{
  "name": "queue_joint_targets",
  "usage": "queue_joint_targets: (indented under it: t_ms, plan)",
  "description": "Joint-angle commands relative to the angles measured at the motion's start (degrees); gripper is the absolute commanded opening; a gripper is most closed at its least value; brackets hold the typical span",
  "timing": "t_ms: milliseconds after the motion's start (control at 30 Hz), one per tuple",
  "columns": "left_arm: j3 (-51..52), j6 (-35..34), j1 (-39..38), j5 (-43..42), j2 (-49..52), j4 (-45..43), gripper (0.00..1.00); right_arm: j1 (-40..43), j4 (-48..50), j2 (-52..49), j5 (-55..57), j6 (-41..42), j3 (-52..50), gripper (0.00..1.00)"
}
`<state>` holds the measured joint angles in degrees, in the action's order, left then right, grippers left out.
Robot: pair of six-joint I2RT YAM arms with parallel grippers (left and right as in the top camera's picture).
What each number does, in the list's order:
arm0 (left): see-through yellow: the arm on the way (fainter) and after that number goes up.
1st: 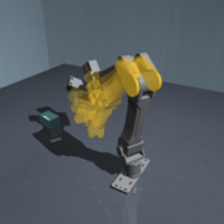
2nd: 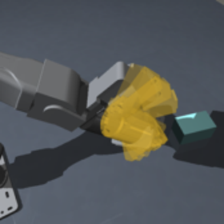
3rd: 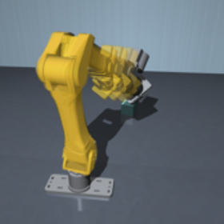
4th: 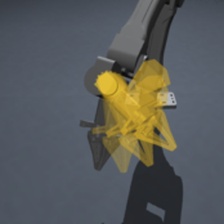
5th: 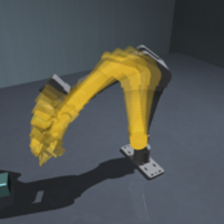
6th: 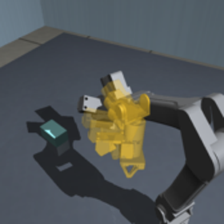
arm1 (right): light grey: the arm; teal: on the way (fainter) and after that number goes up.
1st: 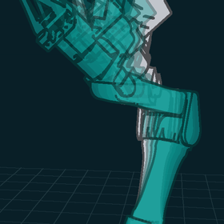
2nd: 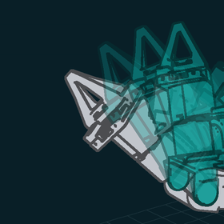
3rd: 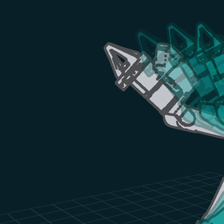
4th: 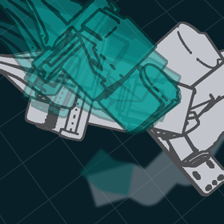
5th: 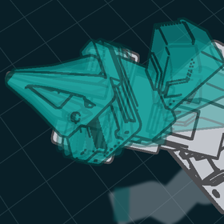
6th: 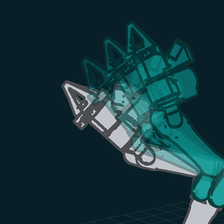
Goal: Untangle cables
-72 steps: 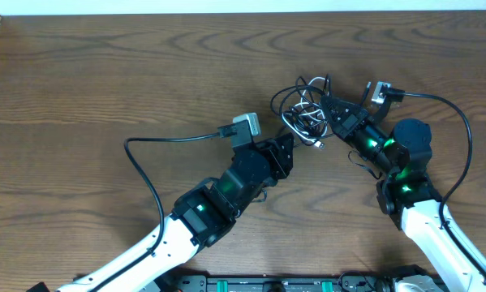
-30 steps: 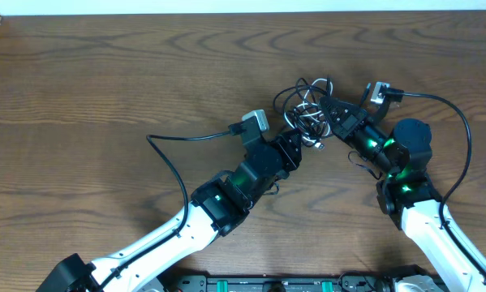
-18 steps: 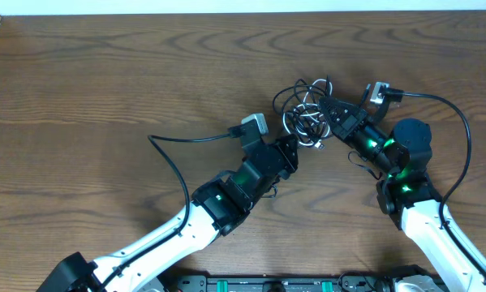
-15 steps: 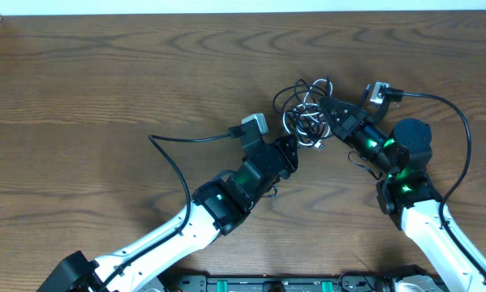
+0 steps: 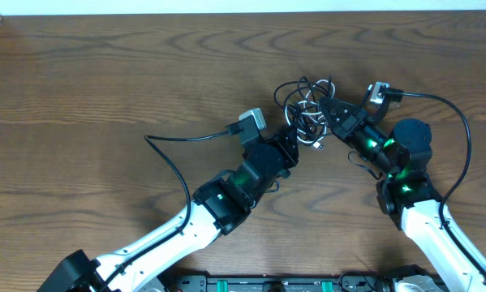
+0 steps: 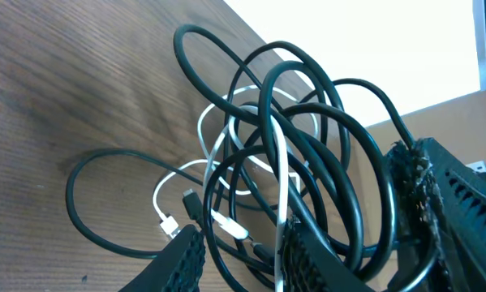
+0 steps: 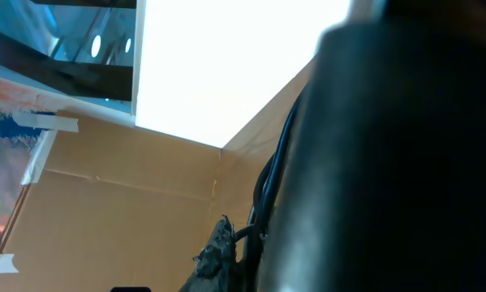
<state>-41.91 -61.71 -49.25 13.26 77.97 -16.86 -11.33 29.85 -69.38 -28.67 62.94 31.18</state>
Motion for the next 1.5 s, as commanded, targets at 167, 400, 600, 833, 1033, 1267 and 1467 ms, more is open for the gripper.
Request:
queue_joint_targets:
  t_ms: [167,400,600,833,1033,1267,1467]
  plan:
    - [-0.52,-0.11,-0.04,1.60,4.94,-6.08,0.19,-0.76,0.39,-0.07,-0.37,0.02,0.70,0.02]
    - [-0.52,-0.07,-0.04,1.57,6.45,-6.43,0.08,-0.76,0.37,-0.07,0.07,0.00,0.70,0.03]
    - [-0.52,0.13,-0.04,1.55,5.75,3.58,0.08,-0.72,0.35,-0.07,1.14,-0.02,0.70,0.03]
    - [-0.52,0.11,-0.04,1.38,-0.33,25.57,0.08,-0.70,-0.81,-0.07,4.50,-1.86,0.70,0.05]
    - [-0.52,0.13,-0.02,3.21,-10.91,41.77,0.08,-0.52,-2.71,-0.07,8.26,-2.47,0.70,0.03]
    - [-0.52,0.09,-0.04,8.70,-26.34,57.00,0.07,1.42,-3.15,-0.07,8.61,-3.48,0.70,0.03]
    - [-0.52,0.09,-0.04,12.48,-39.52,61.18,0.08,2.34,-3.91,-0.07,8.61,-3.43,0.70,0.01]
